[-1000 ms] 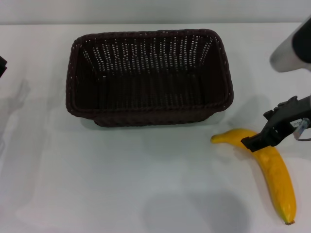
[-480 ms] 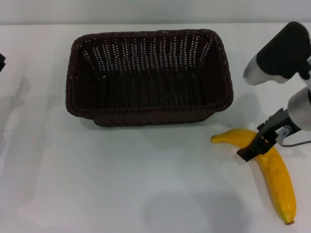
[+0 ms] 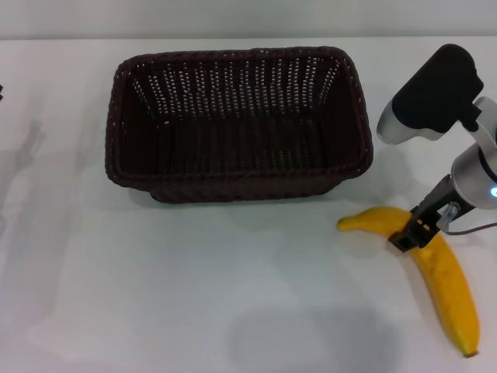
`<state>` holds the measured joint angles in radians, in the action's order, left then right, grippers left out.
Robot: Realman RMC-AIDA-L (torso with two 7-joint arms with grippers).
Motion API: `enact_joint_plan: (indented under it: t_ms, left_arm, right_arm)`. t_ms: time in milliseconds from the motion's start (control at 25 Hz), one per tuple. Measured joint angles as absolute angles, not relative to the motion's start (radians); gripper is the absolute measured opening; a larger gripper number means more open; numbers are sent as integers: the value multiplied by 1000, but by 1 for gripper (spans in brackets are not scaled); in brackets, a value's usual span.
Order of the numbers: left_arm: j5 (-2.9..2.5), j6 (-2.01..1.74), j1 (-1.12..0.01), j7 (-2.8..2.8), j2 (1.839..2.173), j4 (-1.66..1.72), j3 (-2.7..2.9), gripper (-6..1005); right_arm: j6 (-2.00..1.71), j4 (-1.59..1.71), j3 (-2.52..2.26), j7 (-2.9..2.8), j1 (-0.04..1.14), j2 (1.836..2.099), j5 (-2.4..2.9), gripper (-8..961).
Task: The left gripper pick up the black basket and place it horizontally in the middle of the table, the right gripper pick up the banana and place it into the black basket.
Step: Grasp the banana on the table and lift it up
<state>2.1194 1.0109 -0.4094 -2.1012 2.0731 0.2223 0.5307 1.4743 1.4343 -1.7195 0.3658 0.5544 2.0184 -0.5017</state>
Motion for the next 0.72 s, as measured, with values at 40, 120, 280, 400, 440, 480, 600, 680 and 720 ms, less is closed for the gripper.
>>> enact_joint_plan:
  t_ms: [40, 120, 280, 400, 440, 480, 600, 680, 720]
  left_arm:
    - [2121, 1011, -410, -2101, 2073, 223, 531, 896]
    - [2123, 1011, -410, -2100, 2073, 223, 531, 896]
    - [2141, 1011, -411, -2099, 2074, 223, 531, 896]
    - [2148, 1011, -410, -2099, 2074, 224, 531, 895]
    - [2148, 1011, -409, -2099, 2074, 224, 531, 895]
    - [2148, 1011, -409, -2098, 2074, 224, 531, 895]
    - [2148, 1011, -410, -2098, 2074, 224, 530, 895]
    - [2148, 1011, -411, -2098, 2073, 224, 529, 895]
    - [2148, 1011, -412, -2098, 2073, 224, 529, 895]
  right_arm:
    - [1473, 1433, -1720, 366, 555, 2019, -499, 646]
    - [1470, 1432, -1721, 366, 556, 2020, -494, 595]
    - [1464, 1435, -1721, 365, 556, 2019, -481, 502]
    - [1480, 1446, -1710, 368, 552, 2015, -481, 483]
    - [1490, 1451, -1702, 373, 549, 2014, -480, 485]
    - [1504, 1457, -1693, 381, 547, 2013, -481, 487]
    - [1586, 1477, -1639, 442, 541, 2012, -486, 494]
    - [1635, 1496, -1596, 488, 539, 2014, -509, 498]
    - [1635, 1496, -1596, 488, 539, 2014, -509, 500]
